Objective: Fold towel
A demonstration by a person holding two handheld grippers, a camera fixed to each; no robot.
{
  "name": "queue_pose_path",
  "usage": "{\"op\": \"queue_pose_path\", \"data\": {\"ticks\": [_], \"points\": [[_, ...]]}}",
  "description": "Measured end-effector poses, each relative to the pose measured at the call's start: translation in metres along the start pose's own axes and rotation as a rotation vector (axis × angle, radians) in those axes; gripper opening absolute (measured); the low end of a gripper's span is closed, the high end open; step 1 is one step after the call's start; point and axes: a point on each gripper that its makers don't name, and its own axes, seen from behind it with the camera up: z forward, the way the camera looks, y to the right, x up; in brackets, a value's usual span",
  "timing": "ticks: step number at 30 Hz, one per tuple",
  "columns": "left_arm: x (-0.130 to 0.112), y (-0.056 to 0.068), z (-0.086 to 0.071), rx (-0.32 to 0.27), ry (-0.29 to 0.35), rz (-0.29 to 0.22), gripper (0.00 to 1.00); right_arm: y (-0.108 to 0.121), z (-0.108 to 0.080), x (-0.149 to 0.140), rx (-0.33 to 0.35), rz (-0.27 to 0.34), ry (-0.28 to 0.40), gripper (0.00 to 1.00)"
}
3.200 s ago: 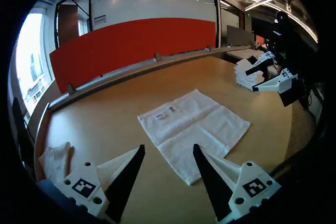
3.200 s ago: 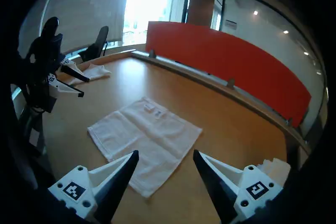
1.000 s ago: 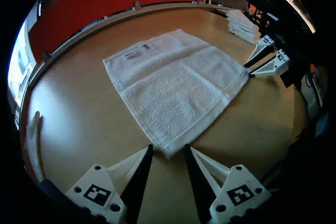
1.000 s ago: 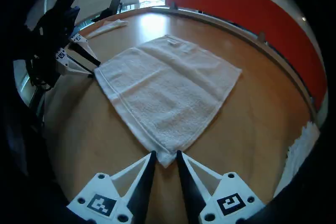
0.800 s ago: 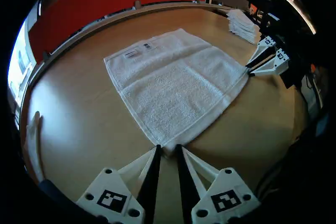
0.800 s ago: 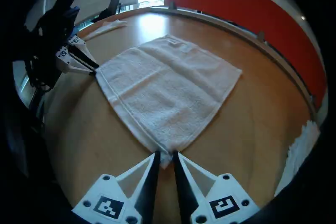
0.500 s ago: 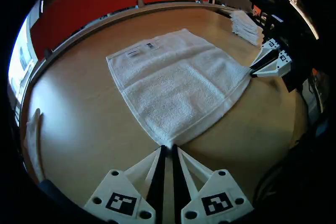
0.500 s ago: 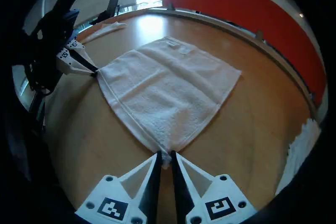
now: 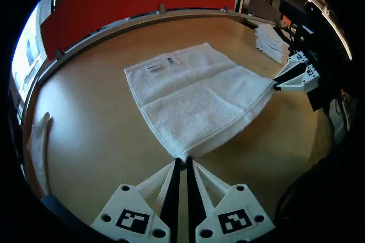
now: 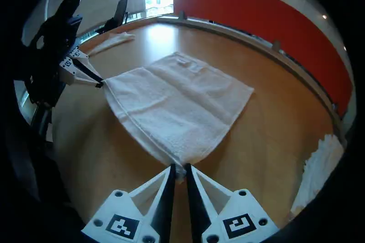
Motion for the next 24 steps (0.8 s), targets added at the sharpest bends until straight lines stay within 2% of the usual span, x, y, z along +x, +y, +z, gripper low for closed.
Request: {"op": "queue_pose_path", "data": {"ticks": [6, 15, 24], "points": [[0.011, 0.002, -0.022, 0.002, 0.015, -0.042, 0.1, -0.003, -0.015, 0.017, -0.016, -0.015, 0.027, 0.17], [0.028, 0.007, -0.058, 0.019, 0.05, -0.058, 0.1, -0.008, -0.047, 0.045, -0.043, -0.025, 0.072, 0.17], [0.048, 0.012, -0.087, 0.02, 0.093, -0.079, 0.1, -0.011, -0.078, 0.062, -0.056, -0.044, 0.092, 0.17]]}}
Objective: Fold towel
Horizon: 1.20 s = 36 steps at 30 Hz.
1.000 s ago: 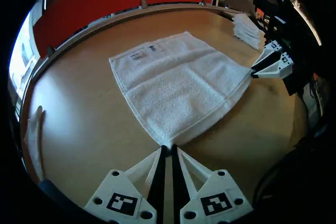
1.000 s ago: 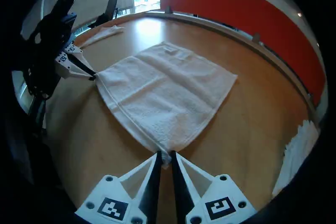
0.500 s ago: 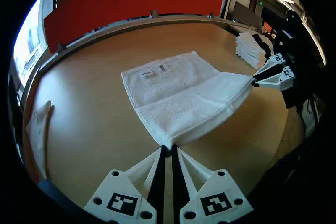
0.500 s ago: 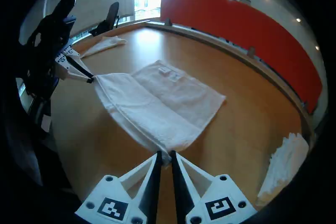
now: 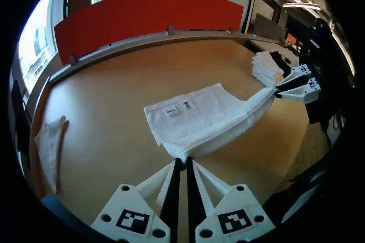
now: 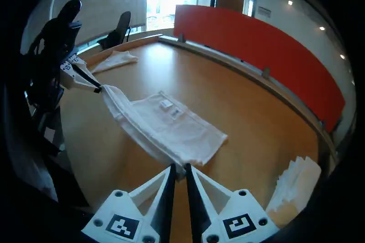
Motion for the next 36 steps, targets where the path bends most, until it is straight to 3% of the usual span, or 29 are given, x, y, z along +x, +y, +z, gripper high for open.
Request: {"op": "queue_pose_path", "data": {"ticks": [20, 26, 36], "points": [[0.009, 0.023, -0.042, -0.031, 0.032, -0.035, 0.1, -0.006, -0.04, 0.014, -0.009, -0.028, 0.011, 0.17], [0.007, 0.023, -0.043, -0.029, 0.031, -0.045, 0.1, -0.008, -0.043, 0.015, -0.006, -0.028, 0.012, 0.17], [0.01, 0.014, -0.032, -0.014, 0.029, -0.039, 0.1, -0.01, -0.034, 0.012, 0.003, -0.037, -0.003, 0.17]]}}
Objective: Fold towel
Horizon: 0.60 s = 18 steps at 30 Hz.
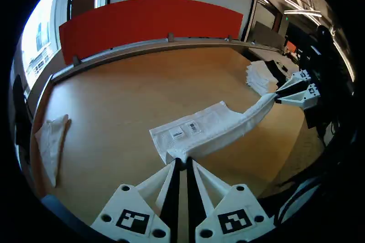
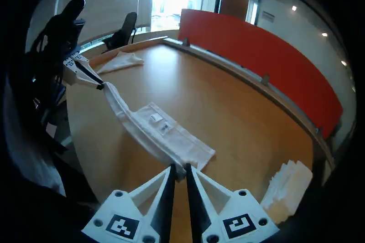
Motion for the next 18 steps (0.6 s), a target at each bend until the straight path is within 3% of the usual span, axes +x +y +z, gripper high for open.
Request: {"op": "queue_pose_path", "data": {"ticks": [18], "points": [[0.003, -0.029, 0.063, 0.04, -0.016, -0.043, 0.1, 0.028, 0.063, -0.018, -0.012, 0.034, -0.072, 0.17]]}}
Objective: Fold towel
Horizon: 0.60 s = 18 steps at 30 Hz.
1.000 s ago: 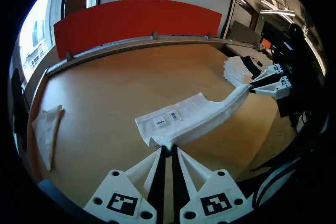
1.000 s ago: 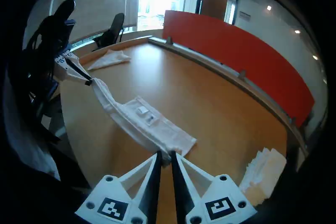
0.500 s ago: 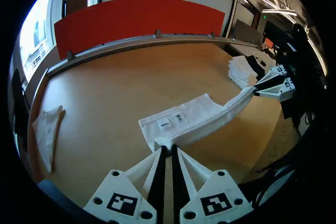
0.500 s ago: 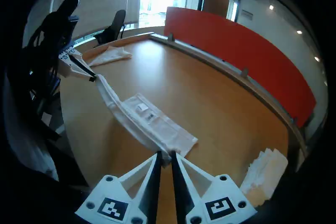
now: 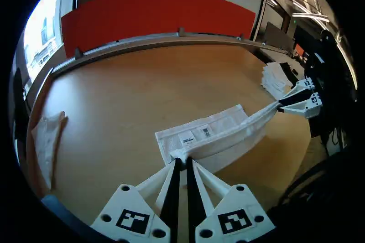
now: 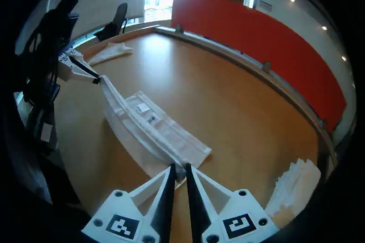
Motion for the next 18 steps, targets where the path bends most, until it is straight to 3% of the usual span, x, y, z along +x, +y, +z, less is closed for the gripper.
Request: {"op": "queue_pose_path", "data": {"ticks": [18], "points": [[-0.017, -0.017, 0.049, 0.042, -0.05, 0.0, 0.1, 0.016, 0.039, -0.02, 0.009, 0.02, -0.074, 0.17]]}}
